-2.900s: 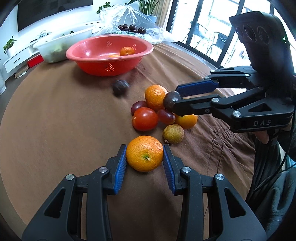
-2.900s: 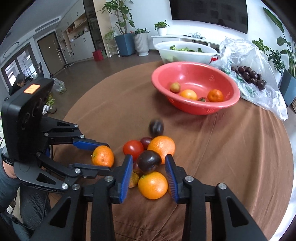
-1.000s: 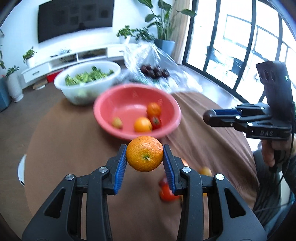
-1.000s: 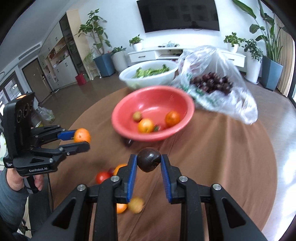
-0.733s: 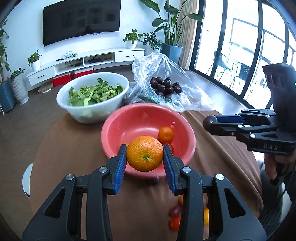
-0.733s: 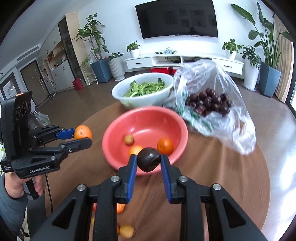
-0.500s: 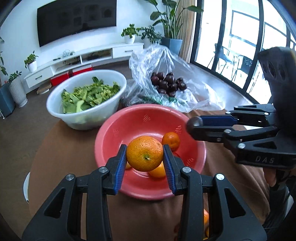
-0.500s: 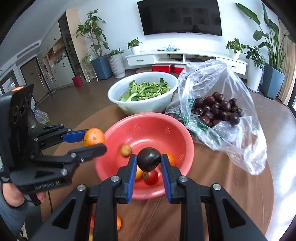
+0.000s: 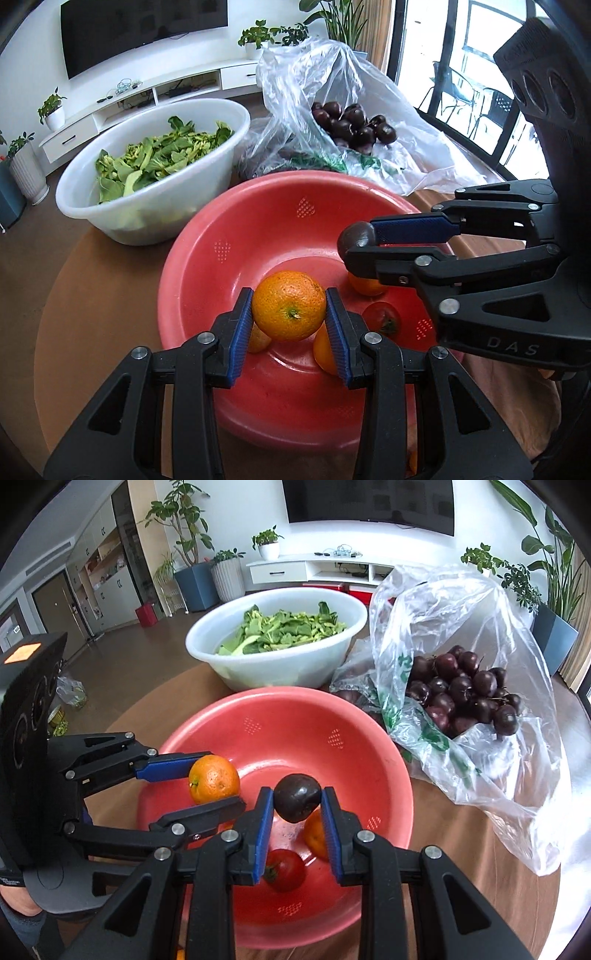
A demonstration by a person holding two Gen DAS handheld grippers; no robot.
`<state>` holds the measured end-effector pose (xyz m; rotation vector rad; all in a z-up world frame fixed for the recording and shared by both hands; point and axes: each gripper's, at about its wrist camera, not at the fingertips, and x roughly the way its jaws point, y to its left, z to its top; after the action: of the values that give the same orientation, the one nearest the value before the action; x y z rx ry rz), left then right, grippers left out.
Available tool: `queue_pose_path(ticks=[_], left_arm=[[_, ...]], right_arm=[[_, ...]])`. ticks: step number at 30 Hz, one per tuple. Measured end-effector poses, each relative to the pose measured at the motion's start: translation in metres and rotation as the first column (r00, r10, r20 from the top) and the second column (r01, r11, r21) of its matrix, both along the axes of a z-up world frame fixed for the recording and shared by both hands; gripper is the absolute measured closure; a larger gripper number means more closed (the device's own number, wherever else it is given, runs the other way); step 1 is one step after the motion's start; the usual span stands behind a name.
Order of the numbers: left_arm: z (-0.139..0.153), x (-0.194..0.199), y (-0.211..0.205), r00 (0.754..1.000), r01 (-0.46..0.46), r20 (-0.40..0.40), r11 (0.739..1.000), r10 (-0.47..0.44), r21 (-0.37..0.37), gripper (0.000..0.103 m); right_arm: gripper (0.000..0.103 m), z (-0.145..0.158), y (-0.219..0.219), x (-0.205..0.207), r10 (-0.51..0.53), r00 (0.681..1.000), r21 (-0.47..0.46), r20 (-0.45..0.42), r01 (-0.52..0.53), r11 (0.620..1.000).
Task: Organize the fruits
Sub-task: 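Carry the orange and plum into the red bowl and open both tools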
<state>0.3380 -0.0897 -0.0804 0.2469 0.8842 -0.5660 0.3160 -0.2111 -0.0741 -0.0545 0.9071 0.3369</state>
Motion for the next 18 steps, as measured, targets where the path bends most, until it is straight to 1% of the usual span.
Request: queue_pose_path(ticks=[3, 8, 9, 10, 12, 17, 18], left_arm=[[-0.005, 0.002, -0.002, 1.0, 0.005, 0.0, 1.0, -0.005, 0.014, 0.067], [-0.013, 0.003, -0.003, 1.0, 0.003, -0.002, 0.999, -0.003, 0.036, 0.066], [-0.013, 0.003, -0.002, 1.0, 0.0, 0.003, 0.999, -0.001, 0.034, 0.062], [-0.012, 0.002, -0.002, 1.0, 0.0, 0.009, 0.999, 0.0, 0.033, 0.054], [-0.01, 0.001, -0.003, 1.0, 0.0, 0.017, 1.0, 0.0, 0.029, 0.045], [-0.007, 0.001, -0.001, 1.0, -0.004, 0.022, 1.0, 0.003, 0.031, 0.045], [-0.006, 0.001, 0.0, 1.0, -0.006, 0.022, 1.0, 0.005, 0.03, 0.043]], right_arm=[[0.074, -0.006, 0.003, 0.006, 0.003, 1.0, -0.023, -0.005, -0.003, 1.0], [0.074, -0.011, 0.003, 0.01, 0.002, 1.0, -0.032, -0.015, -0.003, 0.999], [0.074, -0.012, 0.004, 0.01, 0.003, 1.0, -0.034, -0.017, -0.003, 0.999], [0.074, -0.014, 0.004, 0.011, 0.003, 1.0, -0.035, -0.02, -0.004, 0.999], [0.074, -0.015, 0.005, 0.01, 0.005, 1.0, -0.042, -0.018, -0.006, 0.999], [0.073, -0.015, 0.006, 0.01, 0.003, 1.0, -0.047, -0.017, -0.004, 0.999], [0.072, -0.015, 0.006, 0.01, 0.003, 1.0, -0.047, -0.016, -0.003, 0.999]])
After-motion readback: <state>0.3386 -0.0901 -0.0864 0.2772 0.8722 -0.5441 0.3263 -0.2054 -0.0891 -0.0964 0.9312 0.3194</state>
